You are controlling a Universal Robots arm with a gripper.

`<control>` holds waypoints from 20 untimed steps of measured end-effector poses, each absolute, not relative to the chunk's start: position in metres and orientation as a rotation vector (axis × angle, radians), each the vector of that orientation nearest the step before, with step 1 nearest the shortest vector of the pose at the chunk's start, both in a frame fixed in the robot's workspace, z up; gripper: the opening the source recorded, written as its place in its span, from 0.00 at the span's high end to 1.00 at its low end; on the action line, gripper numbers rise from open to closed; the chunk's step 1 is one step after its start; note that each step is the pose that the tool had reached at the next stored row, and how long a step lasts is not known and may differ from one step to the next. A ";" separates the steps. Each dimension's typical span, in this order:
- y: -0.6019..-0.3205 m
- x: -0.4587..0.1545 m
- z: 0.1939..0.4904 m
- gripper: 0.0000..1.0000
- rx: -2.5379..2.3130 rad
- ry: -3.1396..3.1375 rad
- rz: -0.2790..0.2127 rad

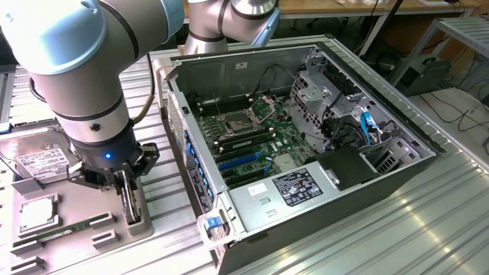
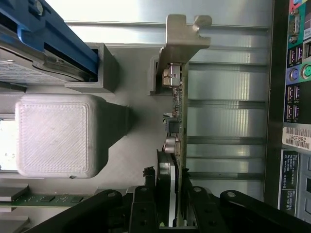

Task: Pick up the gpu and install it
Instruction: 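Pick up the gpu and move the gpu toward the slot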

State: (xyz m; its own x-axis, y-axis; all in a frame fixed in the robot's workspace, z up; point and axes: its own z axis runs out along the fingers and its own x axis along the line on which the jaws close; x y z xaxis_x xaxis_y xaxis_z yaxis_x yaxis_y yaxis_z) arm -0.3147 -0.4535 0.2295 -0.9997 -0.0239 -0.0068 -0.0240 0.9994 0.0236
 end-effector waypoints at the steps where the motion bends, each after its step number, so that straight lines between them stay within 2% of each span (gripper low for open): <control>1: -0.454 -0.315 0.230 0.72 -0.038 3.135 0.037; 13: -0.454 -0.315 0.230 0.72 -0.038 3.134 0.038; 20: -0.454 -0.315 0.244 0.72 -0.038 3.135 0.038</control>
